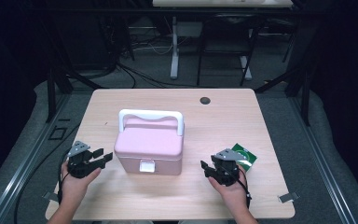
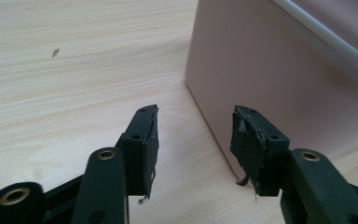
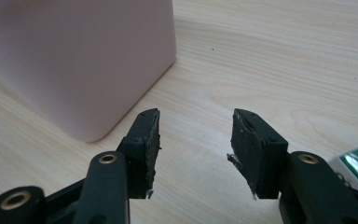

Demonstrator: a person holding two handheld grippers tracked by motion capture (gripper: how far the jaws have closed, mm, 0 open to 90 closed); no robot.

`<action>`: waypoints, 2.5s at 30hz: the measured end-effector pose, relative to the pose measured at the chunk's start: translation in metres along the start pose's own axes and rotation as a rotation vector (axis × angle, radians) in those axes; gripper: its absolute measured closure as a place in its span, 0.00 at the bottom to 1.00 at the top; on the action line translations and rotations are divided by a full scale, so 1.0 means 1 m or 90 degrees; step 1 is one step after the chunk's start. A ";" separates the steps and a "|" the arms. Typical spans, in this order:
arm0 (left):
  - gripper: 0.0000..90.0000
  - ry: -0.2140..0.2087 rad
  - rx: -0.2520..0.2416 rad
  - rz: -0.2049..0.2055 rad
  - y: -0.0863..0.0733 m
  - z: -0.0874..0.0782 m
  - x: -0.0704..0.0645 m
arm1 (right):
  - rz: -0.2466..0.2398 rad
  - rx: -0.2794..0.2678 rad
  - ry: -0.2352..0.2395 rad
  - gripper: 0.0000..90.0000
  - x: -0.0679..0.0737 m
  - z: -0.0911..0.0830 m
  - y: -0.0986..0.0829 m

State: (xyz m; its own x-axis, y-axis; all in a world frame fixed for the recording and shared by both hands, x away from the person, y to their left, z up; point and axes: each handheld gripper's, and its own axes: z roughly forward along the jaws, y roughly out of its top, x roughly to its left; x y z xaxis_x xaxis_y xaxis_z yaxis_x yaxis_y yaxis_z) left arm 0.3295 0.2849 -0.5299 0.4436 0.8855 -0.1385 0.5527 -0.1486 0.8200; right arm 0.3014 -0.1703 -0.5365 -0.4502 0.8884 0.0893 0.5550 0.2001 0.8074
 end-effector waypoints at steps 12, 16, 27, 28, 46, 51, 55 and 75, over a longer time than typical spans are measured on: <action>0.62 -0.071 -0.041 -0.015 0.014 0.019 0.002 | 0.028 -0.025 0.017 0.59 -0.002 0.023 0.018; 0.62 -0.063 -0.029 -0.024 0.013 0.023 -0.001 | 0.019 -0.023 0.028 0.61 0.003 0.030 0.022; 0.66 -0.090 -0.023 -0.013 0.011 0.023 -0.015 | 0.020 -0.046 0.045 0.63 0.008 0.029 0.021; 0.66 -0.090 -0.022 -0.002 0.012 0.023 -0.019 | 0.015 -0.048 0.039 0.63 0.010 0.030 0.022; 0.91 -0.089 -0.009 0.020 0.015 0.022 -0.040 | -0.022 -0.057 0.054 0.87 0.014 0.024 0.019; 0.98 -0.083 0.000 0.035 0.017 0.021 -0.046 | -0.025 -0.043 0.067 1.00 0.019 0.021 0.019; 1.00 -0.072 0.005 0.040 0.018 0.021 -0.049 | -0.023 -0.040 0.055 1.00 0.022 0.019 0.020; 1.00 -0.077 0.037 0.072 0.012 0.008 -0.077 | -0.039 -0.003 0.043 1.00 0.025 -0.013 0.005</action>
State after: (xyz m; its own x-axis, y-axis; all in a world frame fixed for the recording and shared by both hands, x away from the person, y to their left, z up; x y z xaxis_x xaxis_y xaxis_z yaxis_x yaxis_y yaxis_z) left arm 0.3072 0.2119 -0.5140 0.5849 0.8028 -0.1159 0.5328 -0.2725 0.8011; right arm 0.2843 -0.1527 -0.5228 -0.5299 0.8444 0.0788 0.5217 0.2513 0.8153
